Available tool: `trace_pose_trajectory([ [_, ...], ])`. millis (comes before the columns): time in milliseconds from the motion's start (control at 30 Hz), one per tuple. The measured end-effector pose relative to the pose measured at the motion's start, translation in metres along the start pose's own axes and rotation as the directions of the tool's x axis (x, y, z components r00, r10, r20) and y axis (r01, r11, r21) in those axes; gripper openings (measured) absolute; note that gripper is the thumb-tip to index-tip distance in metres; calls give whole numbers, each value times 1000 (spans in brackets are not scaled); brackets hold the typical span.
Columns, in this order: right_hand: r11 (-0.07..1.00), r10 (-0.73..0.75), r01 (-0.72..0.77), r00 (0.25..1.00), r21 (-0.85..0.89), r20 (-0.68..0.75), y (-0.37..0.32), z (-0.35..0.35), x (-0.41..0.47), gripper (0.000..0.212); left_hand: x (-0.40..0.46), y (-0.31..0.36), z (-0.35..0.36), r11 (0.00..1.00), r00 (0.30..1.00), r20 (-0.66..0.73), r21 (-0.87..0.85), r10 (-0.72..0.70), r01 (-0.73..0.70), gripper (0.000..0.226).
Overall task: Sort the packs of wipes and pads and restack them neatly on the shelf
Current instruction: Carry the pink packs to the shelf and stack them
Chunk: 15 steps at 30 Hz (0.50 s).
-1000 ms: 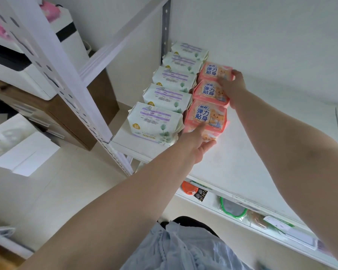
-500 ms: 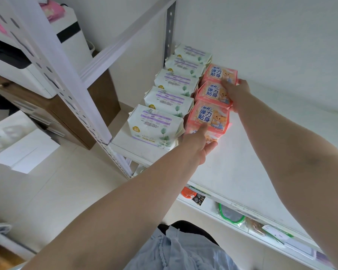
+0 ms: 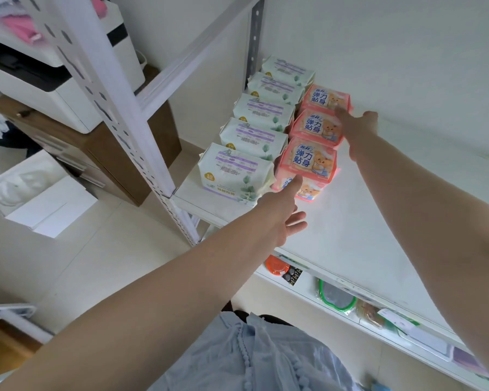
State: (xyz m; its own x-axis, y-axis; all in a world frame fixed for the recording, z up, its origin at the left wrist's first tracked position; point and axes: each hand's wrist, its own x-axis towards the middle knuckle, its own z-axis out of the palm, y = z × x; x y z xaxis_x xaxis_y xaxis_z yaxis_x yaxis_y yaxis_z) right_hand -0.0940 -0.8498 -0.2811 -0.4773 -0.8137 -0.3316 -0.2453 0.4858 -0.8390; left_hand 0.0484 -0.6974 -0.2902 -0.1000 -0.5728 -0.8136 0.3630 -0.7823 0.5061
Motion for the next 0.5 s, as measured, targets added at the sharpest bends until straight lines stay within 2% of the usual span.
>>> trace_pose_trajectory([
  [33, 999, -39, 39, 998, -6, -48, -2, -1, -11, 73, -13, 4, -7, 998, 998, -3, -1, 62, -62, 39],
  [100, 992, -128, 128, 985, -6, -112, -5, -1, -35, 70, -32, 19, -25, 961, 959, -52, 10, 278, -278, 24],
  [133, 986, -164, 167, 980, 16, -115, -6, 1, -49, 66, -35, 31, -36, 906, 901, -101, 46, 422, -420, 21],
  [200, 973, -192, 198, 979, 115, -67, -4, 7, -87, 58, -37, 55, -59, 717, 704, -153, 238, 694, -655, 25],
  [233, 969, -175, 175, 984, 175, -18, 0, 12, -109, 55, -32, 65, -70, 612, 603, -157, 381, 782, -694, 31],
  [267, 967, -121, 110, 992, 230, 35, 10, 18, -129, 54, -21, 71, -82, 538, 540, -165, 519, 826, -664, 38],
  [300, 961, -38, 13, 996, 276, 84, 21, 24, -149, 55, -10, 74, -93, 508, 527, -178, 629, 831, -588, 46],
  [333, 946, 67, -105, 989, 307, 132, 35, 30, -164, 59, 1, 76, -102, 522, 564, -195, 687, 802, -505, 55],
  [400, 879, 263, -327, 940, 347, 218, 53, 45, -187, 67, 13, 77, -115, 629, 714, -200, 662, 671, -407, 70],
  [500, 798, 380, -479, 871, 366, 312, 58, 69, -196, 78, 27, 83, -121, 685, 851, -76, 633, 520, -362, 80],
])
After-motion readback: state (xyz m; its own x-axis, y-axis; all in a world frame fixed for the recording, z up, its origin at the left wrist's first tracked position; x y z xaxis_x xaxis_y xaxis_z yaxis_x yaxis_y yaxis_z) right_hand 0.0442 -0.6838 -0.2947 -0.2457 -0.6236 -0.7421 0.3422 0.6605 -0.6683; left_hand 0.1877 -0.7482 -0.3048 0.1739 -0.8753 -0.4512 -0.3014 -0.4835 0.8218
